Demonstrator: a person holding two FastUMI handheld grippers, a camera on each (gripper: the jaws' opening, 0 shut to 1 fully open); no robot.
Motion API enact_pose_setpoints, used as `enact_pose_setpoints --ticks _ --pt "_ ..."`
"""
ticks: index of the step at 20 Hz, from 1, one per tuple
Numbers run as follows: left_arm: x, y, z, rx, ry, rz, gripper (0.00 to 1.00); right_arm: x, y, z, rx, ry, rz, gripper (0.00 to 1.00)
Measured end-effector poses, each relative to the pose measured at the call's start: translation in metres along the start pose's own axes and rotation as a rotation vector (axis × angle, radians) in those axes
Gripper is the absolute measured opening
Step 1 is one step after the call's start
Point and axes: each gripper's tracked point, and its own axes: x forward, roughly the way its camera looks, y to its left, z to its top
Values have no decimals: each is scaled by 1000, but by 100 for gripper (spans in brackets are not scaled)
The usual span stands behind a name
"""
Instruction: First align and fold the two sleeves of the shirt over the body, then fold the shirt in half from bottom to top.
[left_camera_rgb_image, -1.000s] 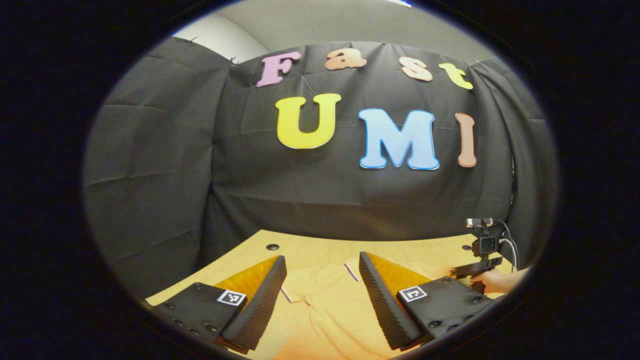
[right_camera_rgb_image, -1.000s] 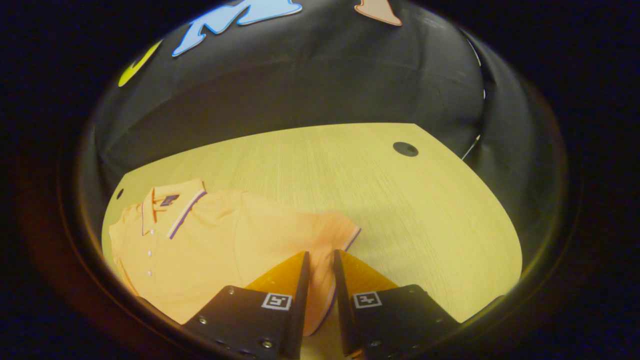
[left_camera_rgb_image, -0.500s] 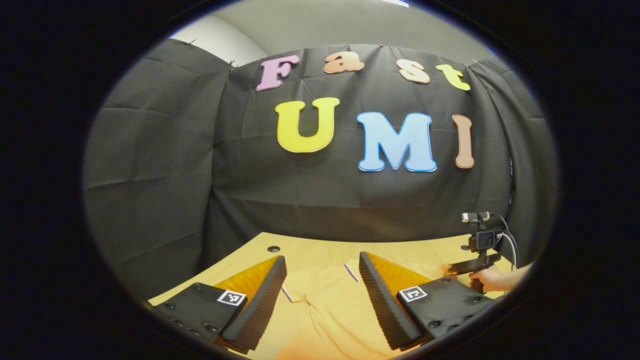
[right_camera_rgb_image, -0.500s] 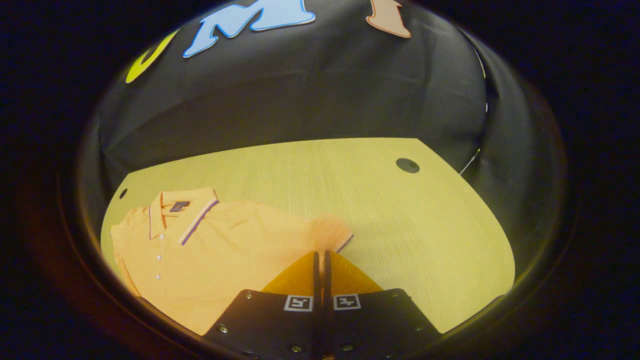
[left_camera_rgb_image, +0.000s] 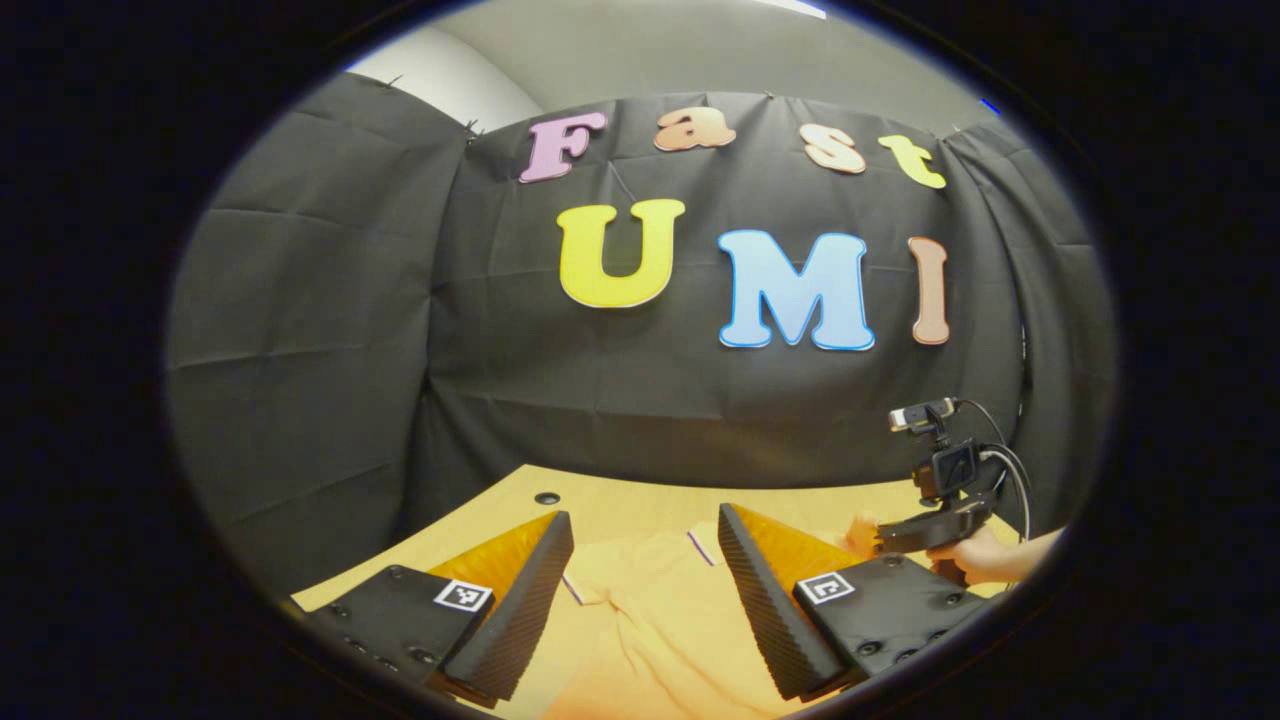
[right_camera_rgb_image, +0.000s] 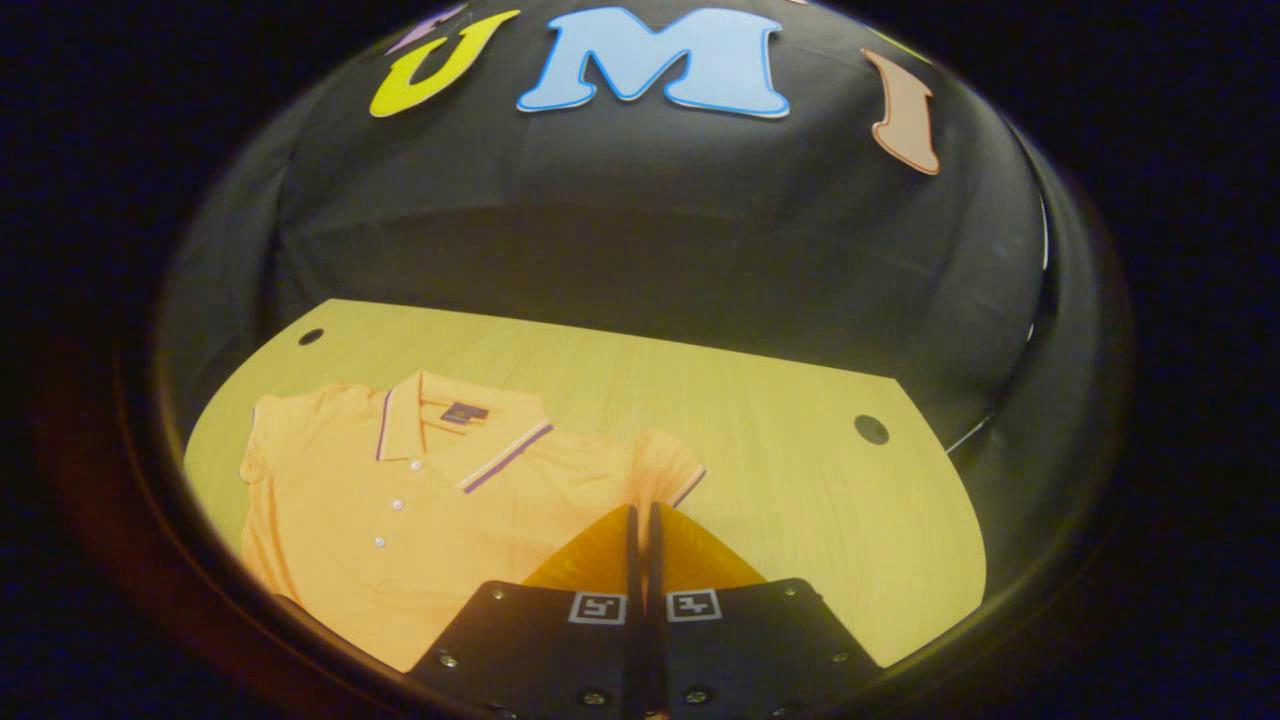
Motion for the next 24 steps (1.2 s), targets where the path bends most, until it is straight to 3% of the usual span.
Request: enact_pose_setpoints --ticks 8,16,19,20,23,24 --pt "-5 26 -16 -10 26 64 98 11 48 -17 -80 41 92 1" --pt "0 37 -32 -6 63 88 98 15 55 -31 -99 96 111 10" --pt "4 38 -35 -14 71 85 95 13 59 -32 -88 98 127 19" --pt "5 36 -35 -15 72 82 95 14 60 -31 -84 96 133 28" --pt "9 31 -36 -13 72 69 95 9 61 -28 -72 87 140 34" --pt "12 31 -36 -13 72 64 95 5 62 -26 -65 85 144 48"
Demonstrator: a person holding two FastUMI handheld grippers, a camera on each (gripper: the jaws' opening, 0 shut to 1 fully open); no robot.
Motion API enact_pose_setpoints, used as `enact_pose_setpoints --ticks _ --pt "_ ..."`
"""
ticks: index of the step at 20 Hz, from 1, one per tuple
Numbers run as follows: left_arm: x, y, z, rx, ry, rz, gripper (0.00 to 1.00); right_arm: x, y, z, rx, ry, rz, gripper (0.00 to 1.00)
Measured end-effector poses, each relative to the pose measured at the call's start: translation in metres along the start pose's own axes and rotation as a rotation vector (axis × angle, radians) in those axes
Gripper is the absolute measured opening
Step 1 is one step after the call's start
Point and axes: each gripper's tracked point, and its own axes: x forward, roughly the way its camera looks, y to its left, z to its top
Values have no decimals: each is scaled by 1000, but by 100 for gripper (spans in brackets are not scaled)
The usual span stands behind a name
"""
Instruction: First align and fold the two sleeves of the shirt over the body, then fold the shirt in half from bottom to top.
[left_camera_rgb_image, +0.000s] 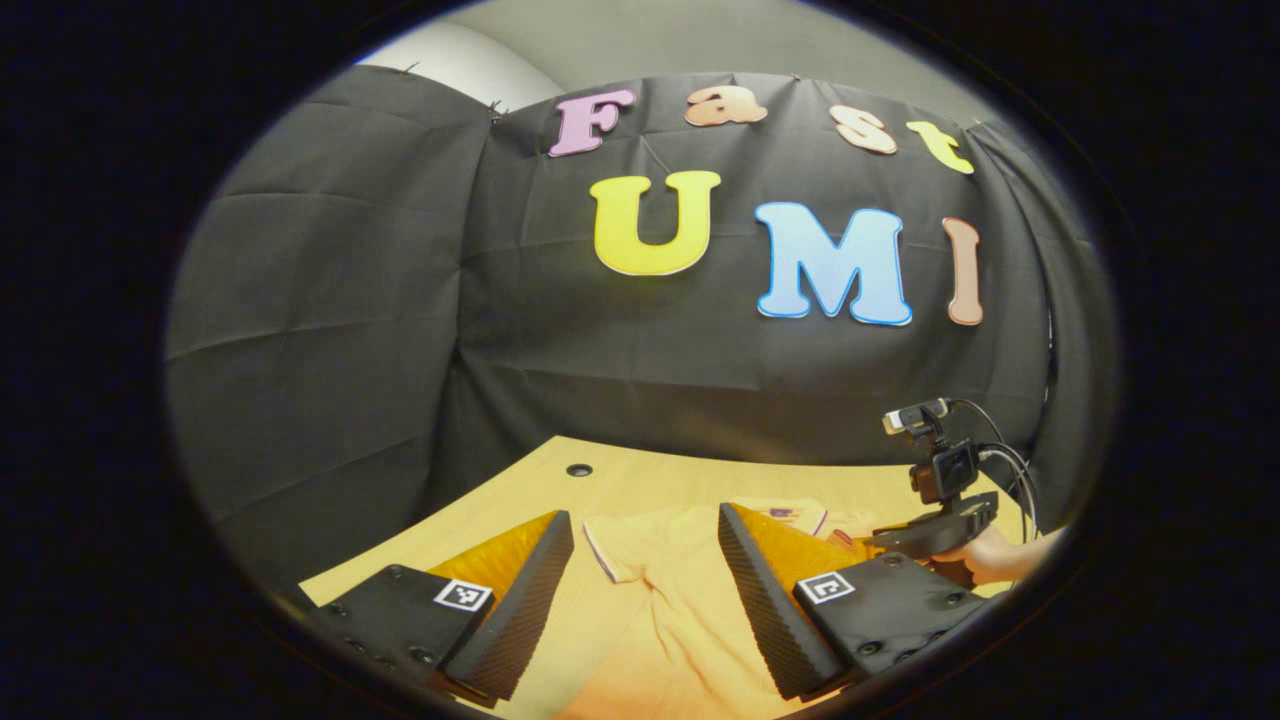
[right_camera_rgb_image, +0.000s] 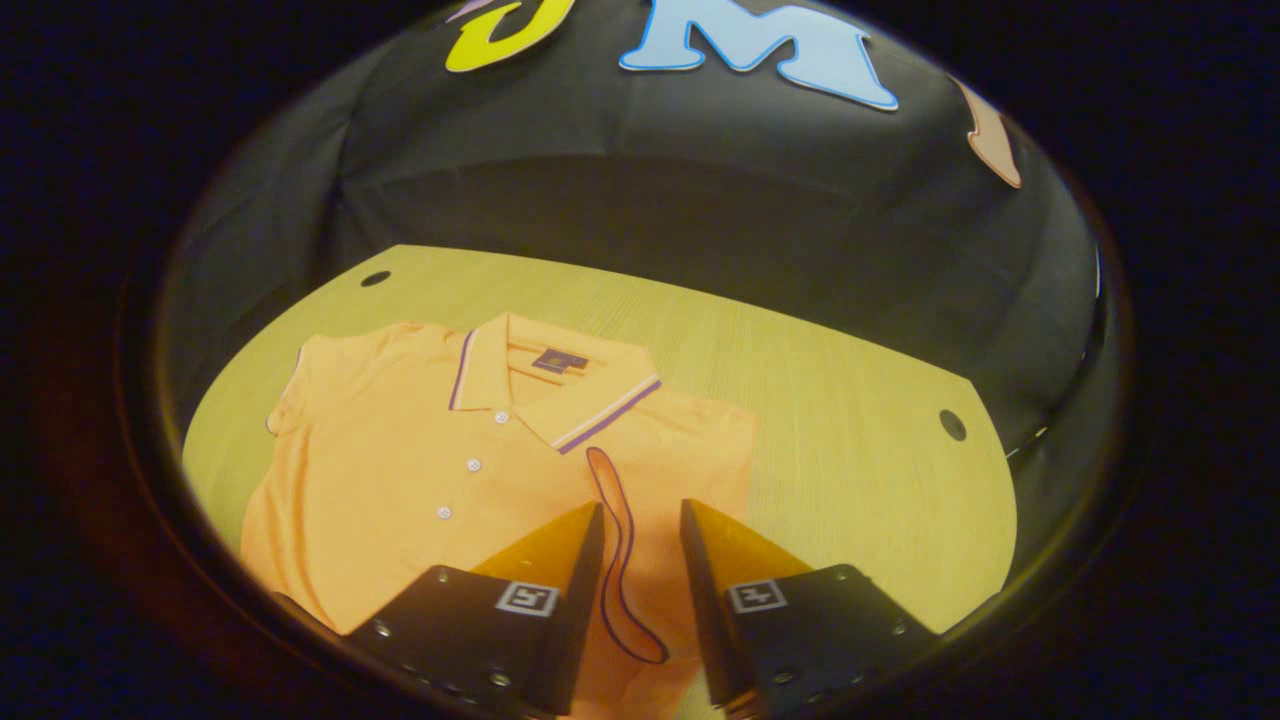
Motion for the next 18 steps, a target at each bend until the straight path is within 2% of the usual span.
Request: enact_pose_setpoints --ticks 1,2,3,7,8,10,11,12,16,17,18 --pt "2 -2 0 -1 2 -6 98 -4 -1 1 6 -8 -1 63" --pt "5 -3 -2 -3 6 -14 98 -10 1 5 17 -19 4 63" --pt "9 -4 -3 -4 10 -21 98 -18 1 8 28 -32 4 73" --pt "24 -5 -9 -5 19 -47 95 -51 0 21 52 -92 -17 93" --pt "30 -4 -12 -6 24 -54 98 -61 1 25 63 -108 -21 93" --pt "40 -3 -17 -8 34 -66 95 -81 4 32 92 -139 -25 93" --pt "46 -1 -22 -9 41 -71 99 -91 7 34 106 -151 -28 92" --pt "52 0 -26 -12 49 -76 95 -101 8 36 117 -161 -34 93" --pt "86 12 -44 -10 79 -97 95 -143 16 45 137 -214 -74 93" --pt "97 16 -49 -7 87 -101 99 -153 19 47 149 -227 -84 93" --pt "112 20 -57 -6 97 -108 95 -163 22 49 163 -236 -93 93"
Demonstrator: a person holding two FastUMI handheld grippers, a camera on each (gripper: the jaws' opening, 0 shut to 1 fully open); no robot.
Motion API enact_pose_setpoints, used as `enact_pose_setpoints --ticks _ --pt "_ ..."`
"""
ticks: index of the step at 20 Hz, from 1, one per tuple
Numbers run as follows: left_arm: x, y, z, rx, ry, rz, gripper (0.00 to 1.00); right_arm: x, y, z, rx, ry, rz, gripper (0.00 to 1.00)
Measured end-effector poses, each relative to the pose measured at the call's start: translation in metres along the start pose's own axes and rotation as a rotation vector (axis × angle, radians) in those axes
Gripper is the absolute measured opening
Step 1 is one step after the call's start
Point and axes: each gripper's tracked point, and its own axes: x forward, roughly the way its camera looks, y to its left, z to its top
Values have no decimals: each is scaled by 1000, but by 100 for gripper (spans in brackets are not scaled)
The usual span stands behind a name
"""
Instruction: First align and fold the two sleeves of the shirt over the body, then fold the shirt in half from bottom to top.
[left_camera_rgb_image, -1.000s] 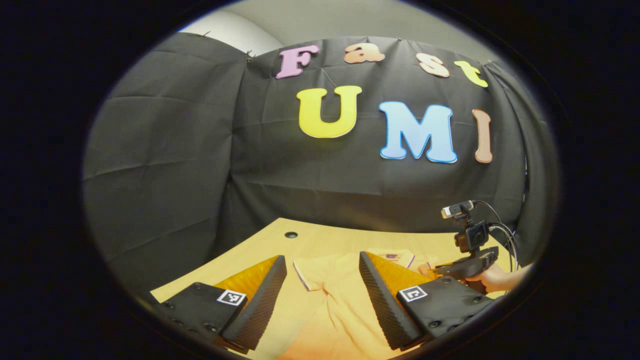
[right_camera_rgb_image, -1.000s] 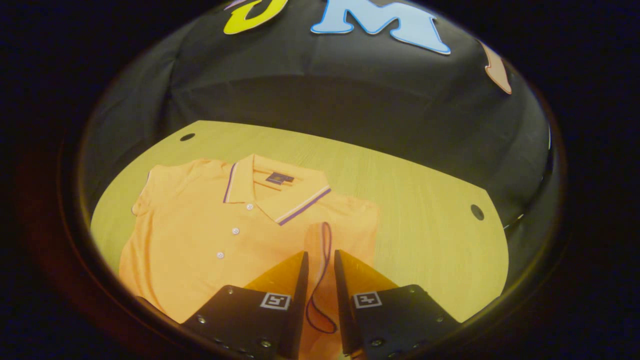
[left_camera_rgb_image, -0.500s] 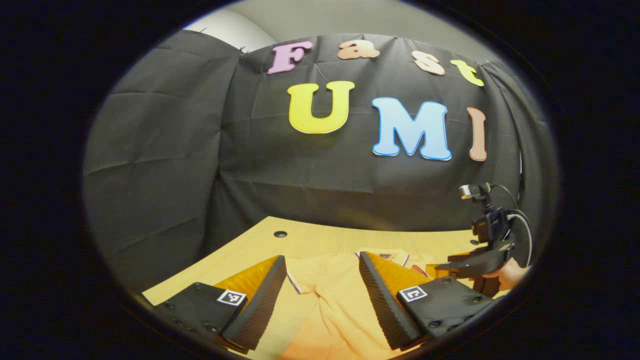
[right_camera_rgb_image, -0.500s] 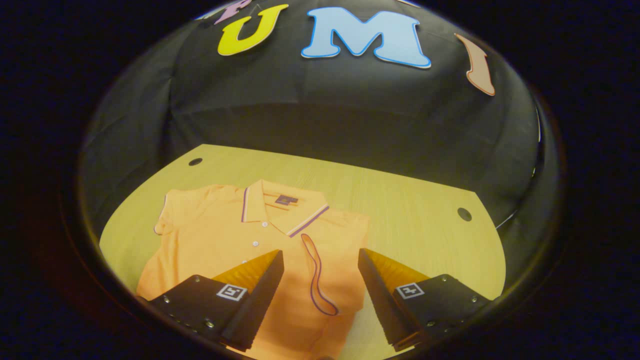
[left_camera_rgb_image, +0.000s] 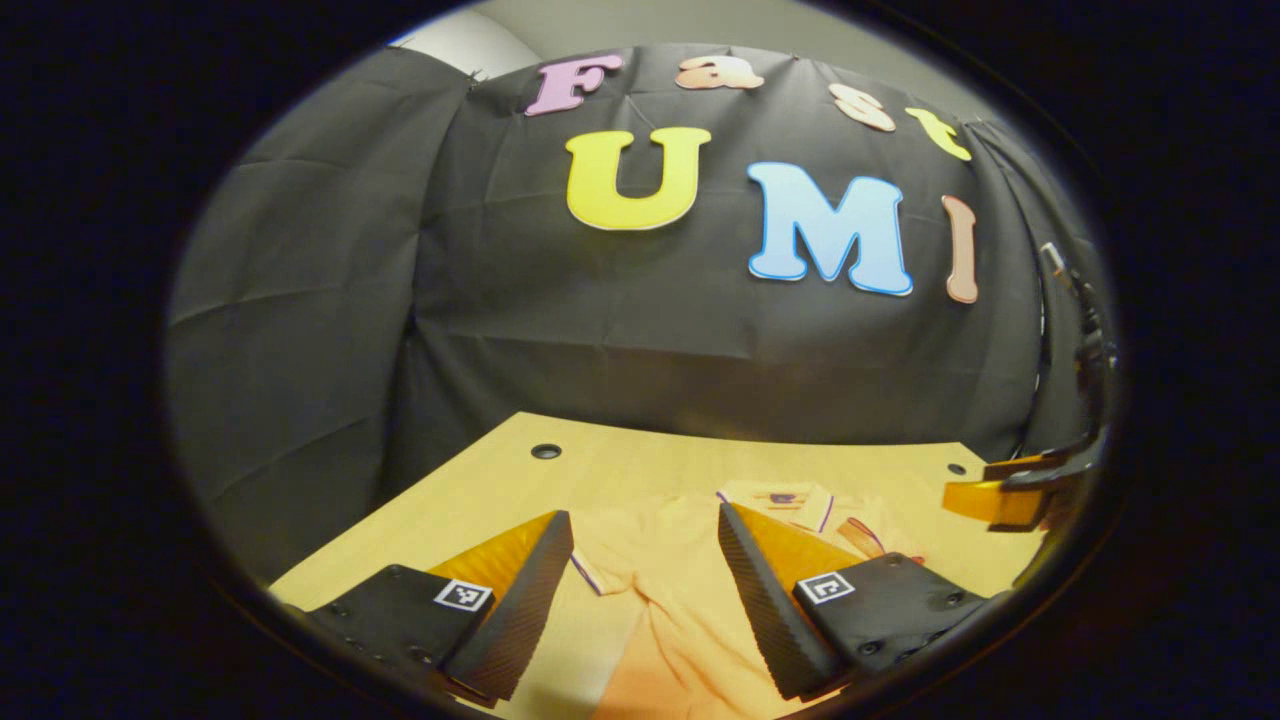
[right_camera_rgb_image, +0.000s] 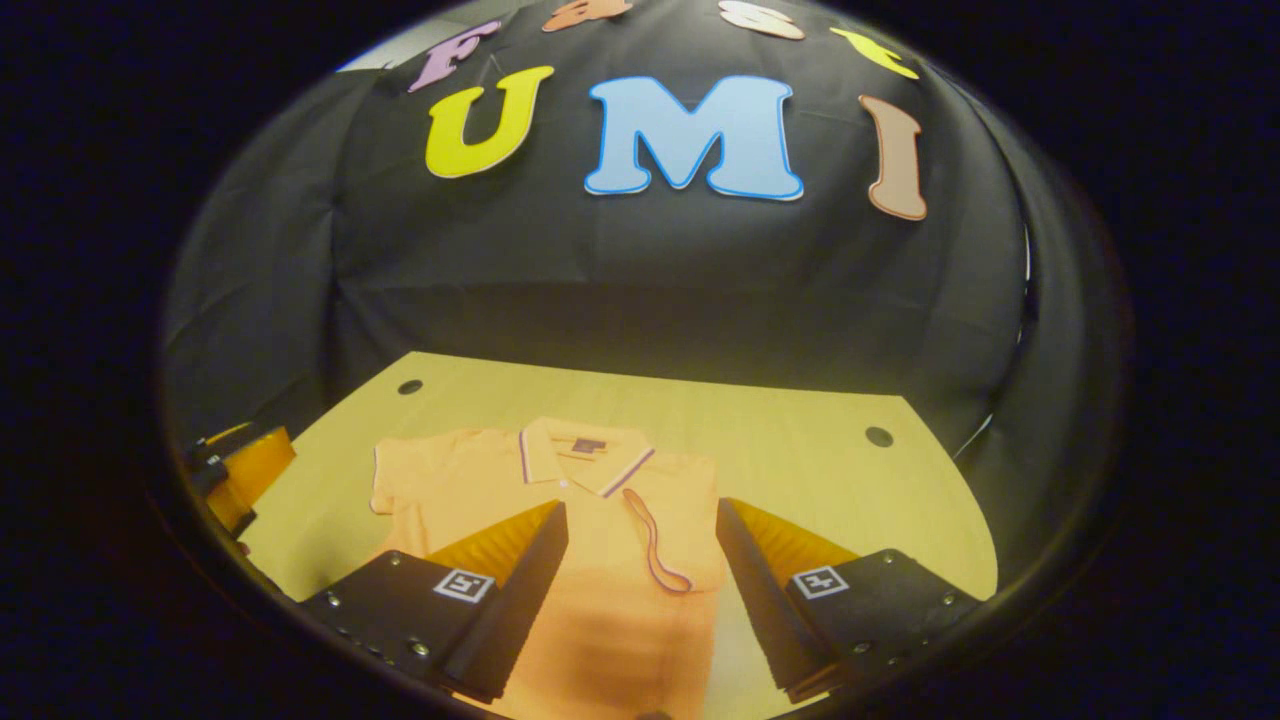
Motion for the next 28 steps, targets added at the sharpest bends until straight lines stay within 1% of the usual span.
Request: enact_pose_setpoints --ticks 1,2,3,5,6,7,8,9,12,16,17,19,23,26,28 --pt "11 5 -4 -2 15 -5 98 -8 4 2 12 -10 -12 93" --pt "25 10 -11 -8 28 -11 95 -16 7 5 20 -17 -28 93" --pt "37 15 -16 -13 38 -16 99 -22 8 6 23 -22 -44 92" --pt "63 28 -25 -12 51 -14 99 -35 15 8 23 -31 -66 92" --pt "75 35 -30 -1 54 -5 95 -40 19 9 20 -36 -72 92" --pt "88 42 -35 9 63 2 95 -45 22 8 10 -36 -78 92" --pt "99 45 -41 9 74 6 97 -50 25 8 -1 -40 -78 94" --pt "110 49 -48 2 94 7 94 -55 29 10 -7 -47 -77 95" --pt "136 64 -68 -20 144 26 94 -63 35 12 -15 -59 -86 94" --pt "172 76 -96 -24 212 56 94 -73 42 3 -21 -41 -81 94" --pt "178 79 -104 -28 236 62 94 -75 43 -1 -28 -34 -80 93" --pt "188 80 -117 -39 276 62 94 -79 44 -6 -34 -24 -80 94" --pt "201 78 -135 -35 318 60 94 -82 54 -20 27 -13 -47 95" --pt "209 78 -133 -26 302 78 94 -83 50 -25 49 4 -28 94" --pt "213 74 -136 -2 307 79 94 -85 43 -25 52 -3 -40 94"
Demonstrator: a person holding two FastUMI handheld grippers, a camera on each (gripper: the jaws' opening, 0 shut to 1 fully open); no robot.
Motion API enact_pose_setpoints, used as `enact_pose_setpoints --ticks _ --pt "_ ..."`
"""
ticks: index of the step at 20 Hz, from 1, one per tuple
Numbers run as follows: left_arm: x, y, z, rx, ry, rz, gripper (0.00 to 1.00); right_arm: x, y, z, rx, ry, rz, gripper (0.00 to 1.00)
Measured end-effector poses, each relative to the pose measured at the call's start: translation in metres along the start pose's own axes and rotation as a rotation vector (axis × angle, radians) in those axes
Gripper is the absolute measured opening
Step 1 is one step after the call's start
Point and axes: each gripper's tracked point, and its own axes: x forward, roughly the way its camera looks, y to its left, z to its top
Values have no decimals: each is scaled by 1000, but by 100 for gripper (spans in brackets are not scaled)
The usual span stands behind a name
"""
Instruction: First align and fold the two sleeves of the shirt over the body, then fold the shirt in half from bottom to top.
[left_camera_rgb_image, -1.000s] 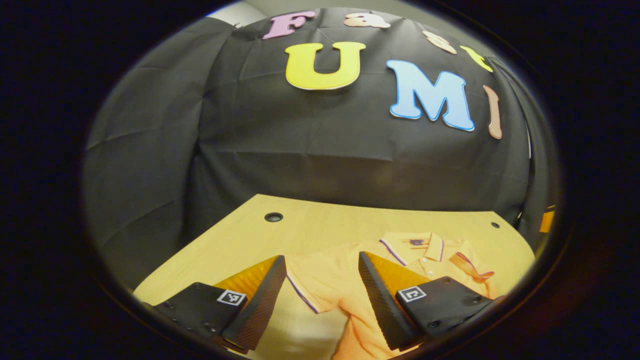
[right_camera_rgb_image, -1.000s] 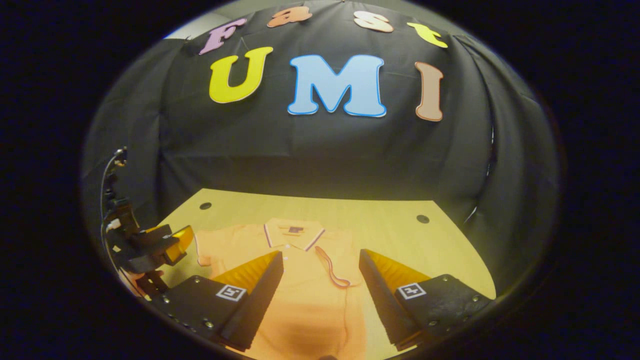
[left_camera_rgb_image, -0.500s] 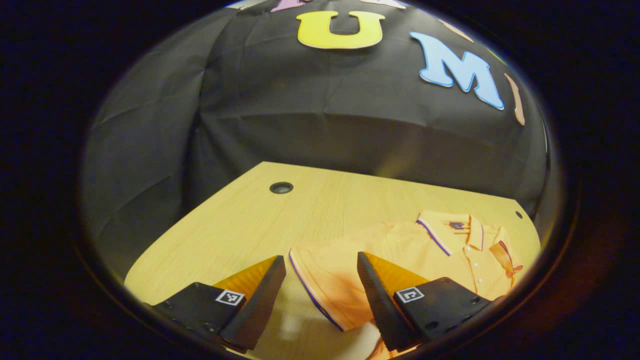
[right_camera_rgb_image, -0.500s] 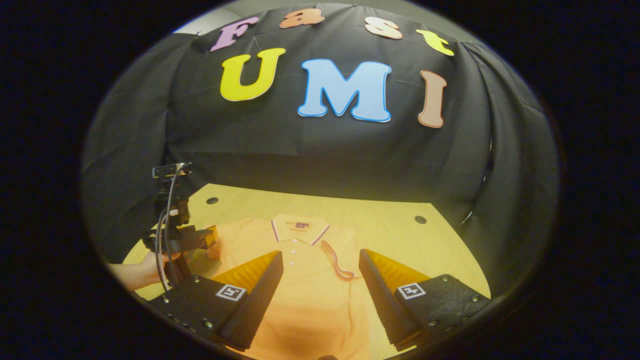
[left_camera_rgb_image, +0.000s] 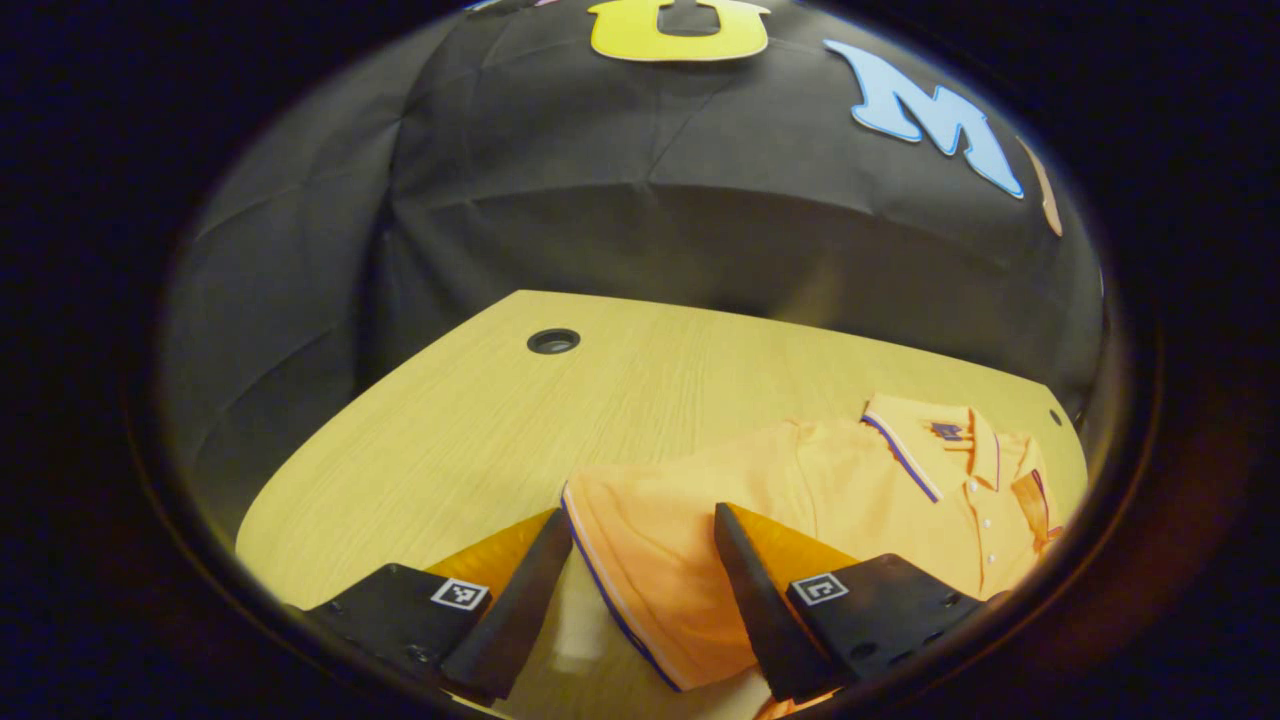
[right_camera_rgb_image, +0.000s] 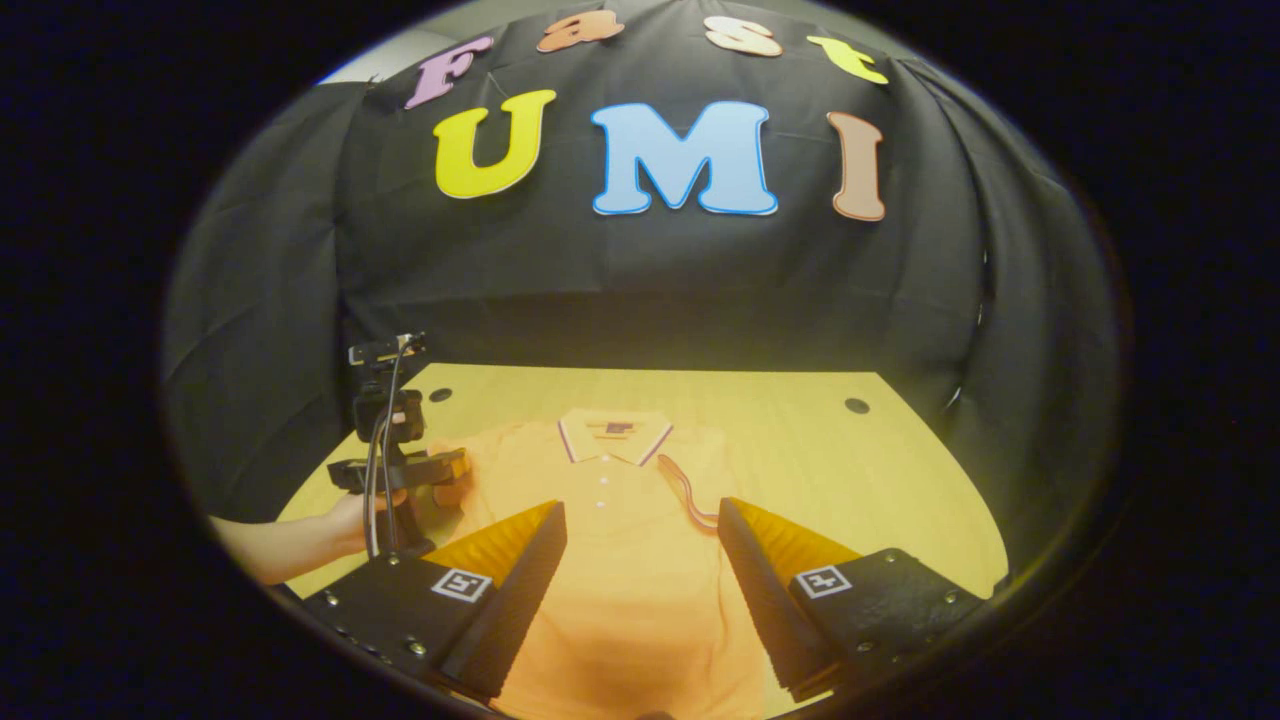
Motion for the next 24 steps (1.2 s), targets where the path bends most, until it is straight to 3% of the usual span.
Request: enact_pose_setpoints --ticks 2,6,8,10,11,16,24 --pt "1 -2 -6 56 34 11 91 -1 -5 -6 -6 10 -7 94" --pt "1 -13 -3 70 39 -12 63 0 -5 -12 -25 29 10 94" --pt "1 -12 -5 85 44 -5 31 -1 -4 -14 -10 28 15 94" --pt "2 -15 -4 104 50 -7 30 -1 -6 -18 -4 34 12 94" --pt "0 -15 -4 113 54 4 12 -1 -6 -22 -5 40 13 94" --pt "-11 -29 11 124 9 17 7 -7 -14 -27 12 47 -8 94" --pt "-36 -86 32 260 -62 -68 7 -12 -20 -36 37 57 -29 94"
